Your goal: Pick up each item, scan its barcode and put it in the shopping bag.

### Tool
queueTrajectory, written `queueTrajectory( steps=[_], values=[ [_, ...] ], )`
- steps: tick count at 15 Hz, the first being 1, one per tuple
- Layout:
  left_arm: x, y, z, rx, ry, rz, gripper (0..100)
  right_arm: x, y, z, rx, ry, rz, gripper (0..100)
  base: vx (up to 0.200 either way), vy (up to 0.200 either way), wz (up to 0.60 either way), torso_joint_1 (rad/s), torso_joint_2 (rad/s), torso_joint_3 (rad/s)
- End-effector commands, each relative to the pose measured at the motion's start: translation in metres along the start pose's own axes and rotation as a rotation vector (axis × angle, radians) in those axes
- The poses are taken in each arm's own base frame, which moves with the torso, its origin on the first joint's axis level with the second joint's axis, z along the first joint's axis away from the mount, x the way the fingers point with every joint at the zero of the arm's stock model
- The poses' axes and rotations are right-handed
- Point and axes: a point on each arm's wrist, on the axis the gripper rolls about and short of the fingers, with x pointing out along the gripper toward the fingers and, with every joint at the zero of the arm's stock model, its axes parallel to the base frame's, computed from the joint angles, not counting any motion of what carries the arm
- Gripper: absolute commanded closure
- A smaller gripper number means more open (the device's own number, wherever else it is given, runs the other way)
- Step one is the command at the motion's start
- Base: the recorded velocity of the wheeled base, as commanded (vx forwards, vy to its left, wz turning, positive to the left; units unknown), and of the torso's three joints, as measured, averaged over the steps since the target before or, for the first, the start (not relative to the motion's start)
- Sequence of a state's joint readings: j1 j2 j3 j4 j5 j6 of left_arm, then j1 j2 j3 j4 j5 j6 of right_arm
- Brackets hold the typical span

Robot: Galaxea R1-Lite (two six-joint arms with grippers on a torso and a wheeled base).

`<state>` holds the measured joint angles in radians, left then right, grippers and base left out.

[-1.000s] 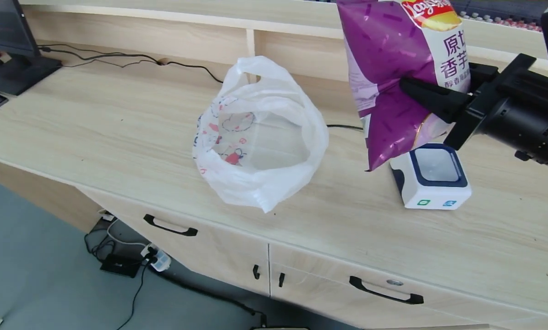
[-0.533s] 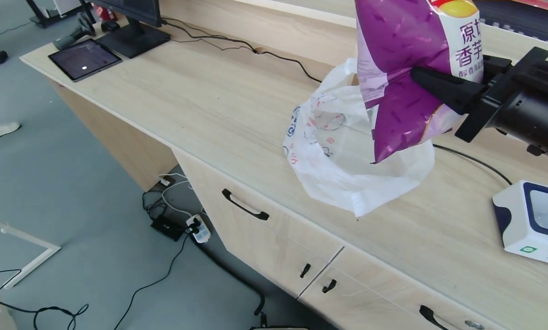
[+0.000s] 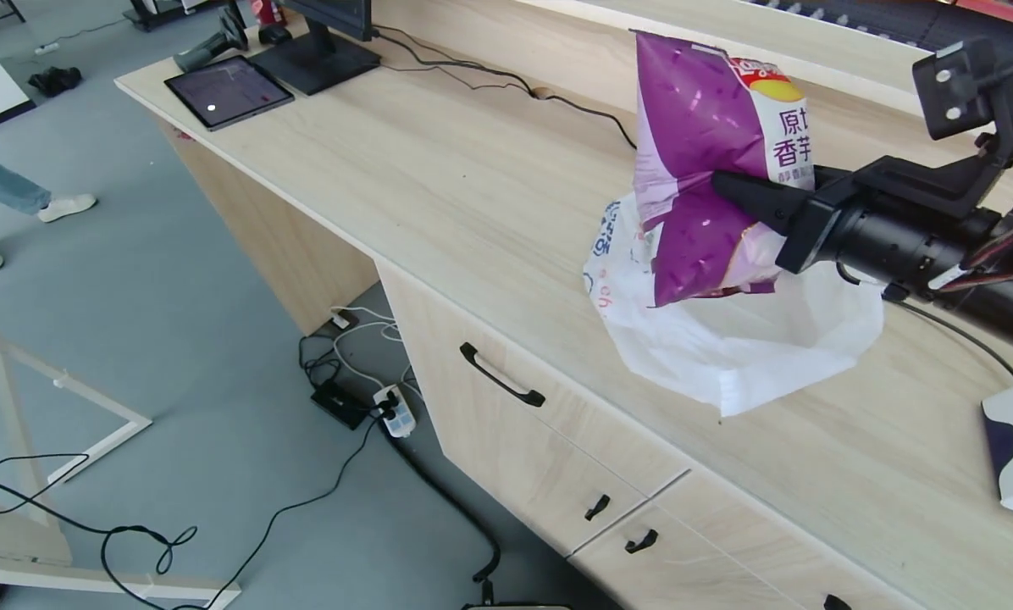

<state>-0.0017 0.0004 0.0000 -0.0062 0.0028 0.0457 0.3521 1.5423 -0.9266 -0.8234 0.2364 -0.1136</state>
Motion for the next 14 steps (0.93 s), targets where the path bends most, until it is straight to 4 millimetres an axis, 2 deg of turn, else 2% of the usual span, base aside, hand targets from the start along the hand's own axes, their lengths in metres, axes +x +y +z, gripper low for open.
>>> queueTrajectory(
  steps=[1, 2, 4, 7, 11, 12, 14],
  values=[
    [0.000, 0.000, 0.000, 0.000, -0.003, 0.002, 0, 0.008, -0.015, -0.016, 0.001, 0.047, -0.043, 100, 0.000, 0.000, 0.00, 0.000, 0.00, 0.000],
    [0.000, 0.000, 0.000, 0.000, -0.003, 0.002, 0, 0.008, -0.018, -0.016, -0.002, 0.047, -0.053, 100, 0.000, 0.000, 0.00, 0.000, 0.00, 0.000],
    [0.000, 0.000, 0.000, 0.000, -0.003, 0.002, 0, 0.000, -0.040, -0.018, -0.021, 0.052, -0.131, 100, 0.000, 0.000, 0.00, 0.000, 0.00, 0.000],
    [0.000, 0.000, 0.000, 0.002, -0.003, 0.001, 0, -0.010, -0.060, -0.018, -0.039, 0.045, -0.205, 100, 0.000, 0.000, 0.00, 0.000, 0.00, 0.000],
    [0.000, 0.000, 0.000, 0.005, -0.003, 0.001, 0, -0.018, -0.059, -0.030, -0.069, 0.060, -0.215, 100, 0.000, 0.000, 0.00, 0.000, 0.00, 0.000],
    [0.000, 0.000, 0.000, 0.005, -0.003, 0.001, 0, -0.021, -0.056, -0.041, -0.082, 0.086, -0.205, 100, 0.000, 0.000, 0.00, 0.000, 0.00, 0.000],
    [0.000, 0.000, 0.000, 0.005, -0.005, 0.002, 0, -0.019, -0.057, -0.044, -0.091, 0.096, -0.204, 100, 0.000, 0.000, 0.00, 0.000, 0.00, 0.000]
  ],
)
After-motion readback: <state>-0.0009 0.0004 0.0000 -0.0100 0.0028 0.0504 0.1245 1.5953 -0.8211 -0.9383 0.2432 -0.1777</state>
